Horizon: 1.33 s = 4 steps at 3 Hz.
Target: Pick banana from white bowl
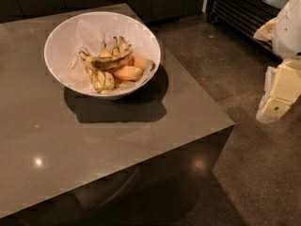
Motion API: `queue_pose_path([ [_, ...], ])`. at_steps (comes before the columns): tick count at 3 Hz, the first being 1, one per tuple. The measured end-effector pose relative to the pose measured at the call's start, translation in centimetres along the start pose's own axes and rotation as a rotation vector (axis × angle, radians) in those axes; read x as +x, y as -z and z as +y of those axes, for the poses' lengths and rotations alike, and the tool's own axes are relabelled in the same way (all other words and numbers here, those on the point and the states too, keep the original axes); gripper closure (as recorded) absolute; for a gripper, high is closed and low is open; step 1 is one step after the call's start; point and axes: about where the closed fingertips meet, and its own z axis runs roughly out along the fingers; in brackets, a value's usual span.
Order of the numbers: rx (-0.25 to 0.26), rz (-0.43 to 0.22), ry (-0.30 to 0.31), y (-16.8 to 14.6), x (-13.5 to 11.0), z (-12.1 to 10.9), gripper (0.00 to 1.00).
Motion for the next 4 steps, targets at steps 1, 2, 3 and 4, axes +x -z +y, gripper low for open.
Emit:
queue_pose_path([
  [1,0.000,0.000,0.000,0.0,0.0,0.0,0.00],
  [2,0.009,-0.013,0.027,0.7,-2.8,-1.9,0.00],
  [3,0.026,0.001,0.110,1.8,-6.5,-4.3,0.00],
  [4,0.032,0.008,0.196,1.9,-9.8,-6.3,0.00],
])
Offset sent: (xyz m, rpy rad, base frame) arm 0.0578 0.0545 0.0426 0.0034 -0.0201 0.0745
